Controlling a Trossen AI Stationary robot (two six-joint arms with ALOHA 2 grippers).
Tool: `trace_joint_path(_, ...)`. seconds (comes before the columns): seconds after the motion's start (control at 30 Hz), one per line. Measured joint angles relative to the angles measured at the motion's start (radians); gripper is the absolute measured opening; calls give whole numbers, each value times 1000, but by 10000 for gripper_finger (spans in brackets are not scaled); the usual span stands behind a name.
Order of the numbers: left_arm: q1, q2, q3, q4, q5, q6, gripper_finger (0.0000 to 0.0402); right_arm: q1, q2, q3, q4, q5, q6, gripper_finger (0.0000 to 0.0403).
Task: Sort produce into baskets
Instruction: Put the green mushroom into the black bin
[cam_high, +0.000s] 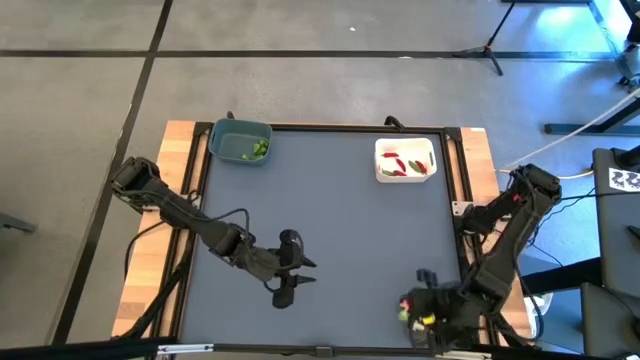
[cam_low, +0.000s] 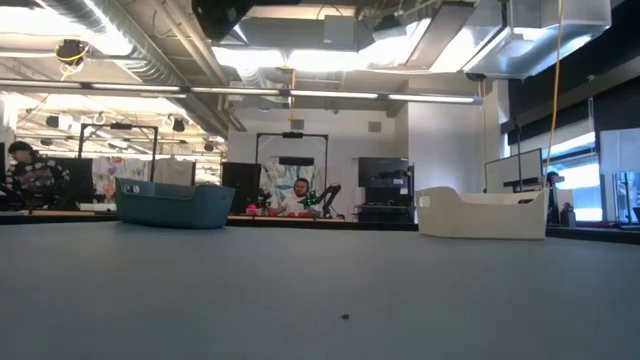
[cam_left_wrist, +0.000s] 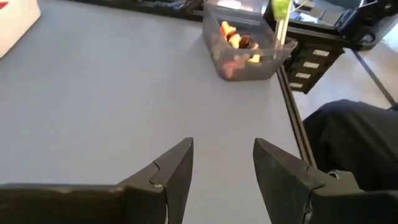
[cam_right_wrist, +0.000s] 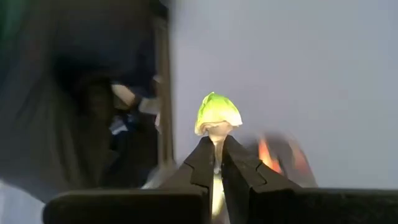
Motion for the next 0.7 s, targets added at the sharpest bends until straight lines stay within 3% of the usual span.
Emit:
trace_joint_path(0.17,0,0,0,-19,0,-3,164,83,0,-1,-177,-17,313,21)
trace_joint_path(0.4,0,0,0,-42,1,-14,164,133,47,-1,-199,3,450,29)
trace_joint_path(0.7,0,-7,0,-39,2,-30,164,84,91,-1,-223,-158,448,136)
